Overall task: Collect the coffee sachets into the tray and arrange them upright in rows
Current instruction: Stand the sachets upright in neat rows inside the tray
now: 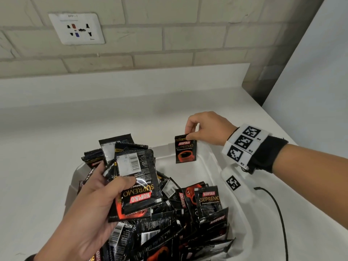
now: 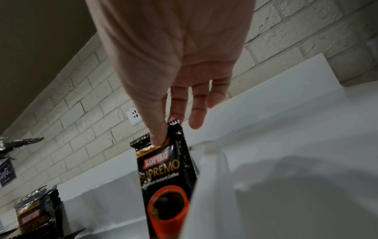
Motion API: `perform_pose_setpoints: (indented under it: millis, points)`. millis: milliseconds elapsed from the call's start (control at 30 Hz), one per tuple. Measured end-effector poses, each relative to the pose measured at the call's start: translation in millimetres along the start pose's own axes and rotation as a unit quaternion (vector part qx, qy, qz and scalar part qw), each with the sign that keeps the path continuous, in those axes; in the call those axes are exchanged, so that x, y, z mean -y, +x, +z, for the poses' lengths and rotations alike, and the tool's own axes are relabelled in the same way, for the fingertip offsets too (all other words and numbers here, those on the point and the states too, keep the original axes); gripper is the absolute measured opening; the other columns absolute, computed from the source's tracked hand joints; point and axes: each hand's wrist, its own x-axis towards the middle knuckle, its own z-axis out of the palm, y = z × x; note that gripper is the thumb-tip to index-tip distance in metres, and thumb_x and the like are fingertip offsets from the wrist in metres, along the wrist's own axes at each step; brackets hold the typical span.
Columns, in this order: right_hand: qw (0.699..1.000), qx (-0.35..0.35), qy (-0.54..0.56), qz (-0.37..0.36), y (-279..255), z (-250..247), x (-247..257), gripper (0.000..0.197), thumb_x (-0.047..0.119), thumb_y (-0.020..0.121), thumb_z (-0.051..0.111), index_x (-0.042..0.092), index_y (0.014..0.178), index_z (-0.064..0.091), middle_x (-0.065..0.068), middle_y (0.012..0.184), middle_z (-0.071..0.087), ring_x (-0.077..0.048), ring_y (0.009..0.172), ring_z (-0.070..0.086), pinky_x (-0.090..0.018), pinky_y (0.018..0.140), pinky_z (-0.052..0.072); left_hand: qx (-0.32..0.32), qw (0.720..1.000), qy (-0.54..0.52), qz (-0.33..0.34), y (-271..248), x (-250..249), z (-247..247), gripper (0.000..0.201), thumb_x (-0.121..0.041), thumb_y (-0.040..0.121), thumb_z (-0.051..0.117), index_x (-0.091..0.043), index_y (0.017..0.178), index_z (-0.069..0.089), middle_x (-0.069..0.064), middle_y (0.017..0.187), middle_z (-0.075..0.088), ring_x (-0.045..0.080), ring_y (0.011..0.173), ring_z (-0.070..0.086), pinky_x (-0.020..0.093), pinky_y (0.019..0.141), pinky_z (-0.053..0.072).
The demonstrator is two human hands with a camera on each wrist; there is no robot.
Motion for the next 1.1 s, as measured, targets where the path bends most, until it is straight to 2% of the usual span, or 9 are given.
perform_pose_setpoints:
  millis: [100,233,300,433,667,800,967,1033,1100]
  points:
    - [1.0,0.003,-0.009,0.0,1.1,-0.4,0.7,0.025,0.027,0.08,0.067,0.036,0.064,0.049,0.019,0.079,0.056,0.004,0.063,0.046,-0.021,0.059,0.035,0.012,1.0,-0.004,-0.007,0.1,1.0,0.0,0.06,0.001,0.051,0.061,-0.02,0.108,0.058,0.008,0.073,0.073,0.022,0.051,0.067,0.035,0.036,0.051]
    - [0.999,0.017,-0.031,-0.013,1.5,0.2,2.4,0.019,0.029,0.079,0.068,0.035,0.071,0.051,0.019,0.08,0.055,0.005,0.066,0.045,-0.018,0.059,0.034,0.007,1.0,0.002,-0.027,3.7,1.5,-5.0,0.119,0.012,0.031,0.082,-0.025,0.137,0.043,0.012,0.083,0.074,0.027,0.056,0.069,0.04,0.039,0.053]
    - [0.999,0.017,-0.035,-0.017,2.3,0.2,2.0,0.016,0.029,0.079,0.068,0.034,0.077,0.053,0.019,0.081,0.054,0.005,0.066,0.045,-0.018,0.059,0.034,0.01,0.999,0.001,-0.03,5.0,2.6,-4.6,0.127,0.017,0.033,0.08,-0.029,0.142,0.034,0.012,0.084,0.074,0.028,0.056,0.069,0.041,0.039,0.053]
    - [0.999,0.019,-0.041,-0.018,2.9,1.1,0.2,0.019,0.029,0.078,0.069,0.033,0.087,0.053,0.02,0.086,0.053,0.005,0.068,0.044,-0.02,0.059,0.033,0.015,0.999,-0.017,-0.028,2.4,3.2,-2.0,0.1,0.007,0.055,0.06,-0.028,0.144,0.032,0.016,0.094,0.072,0.028,0.055,0.069,0.039,0.037,0.052]
    - [0.995,-0.044,-0.001,-0.085,-18.9,-14.3,16.0,0.033,0.033,0.078,0.069,0.031,0.108,0.056,0.014,0.105,0.051,-0.007,0.091,0.049,-0.028,0.08,0.042,0.027,0.999,-0.017,-0.029,5.5,4.2,3.4,0.091,0.003,0.056,0.059,-0.025,0.141,0.038,0.015,0.102,0.069,0.026,0.057,0.07,0.04,0.038,0.053]
    - [0.963,0.005,0.034,-0.269,-63.7,-17.1,49.4,0.054,0.053,0.072,0.061,0.026,0.119,0.058,0.009,0.124,0.053,-0.005,0.114,0.045,-0.02,0.097,0.035,0.048,0.998,-0.003,-0.03,10.9,6.9,9.1,0.065,0.002,0.056,0.06,-0.019,0.117,0.054,0.011,0.088,0.074,0.024,0.059,0.07,0.035,0.041,0.054]
    - [0.941,0.038,-0.072,-0.329,-86.4,4.9,57.6,0.074,0.048,0.073,0.061,0.014,0.136,0.043,-0.006,0.149,0.033,-0.018,0.137,0.026,-0.032,0.107,0.033,0.085,0.996,-0.022,-0.008,8.7,10.3,23.2,0.042,0.002,0.054,0.064,-0.023,0.087,0.071,0.009,0.077,0.072,0.022,0.061,0.069,0.033,0.043,0.054]
    - [0.94,0.025,-0.065,-0.334,-87.7,8.5,54.8,0.069,0.043,0.077,0.06,0.011,0.136,0.043,-0.009,0.149,0.032,-0.022,0.139,0.026,-0.037,0.107,0.035,0.081,0.995,-0.06,-0.002,5.0,9.0,26.5,0.034,-0.003,0.038,0.08,-0.029,0.058,0.073,0.009,0.075,0.073,0.022,0.061,0.07,0.034,0.043,0.054]
    - [0.937,0.021,-0.042,-0.346,-89.5,10.0,54.3,0.065,0.041,0.081,0.058,0.008,0.135,0.043,-0.011,0.146,0.036,-0.022,0.138,0.027,-0.031,0.111,0.028,0.09,0.99,-0.104,-0.001,4.1,9.9,24.1,0.053,-0.008,0.013,0.091,-0.03,0.059,0.074,0.013,0.08,0.074,0.025,0.065,0.071,0.037,0.043,0.055]
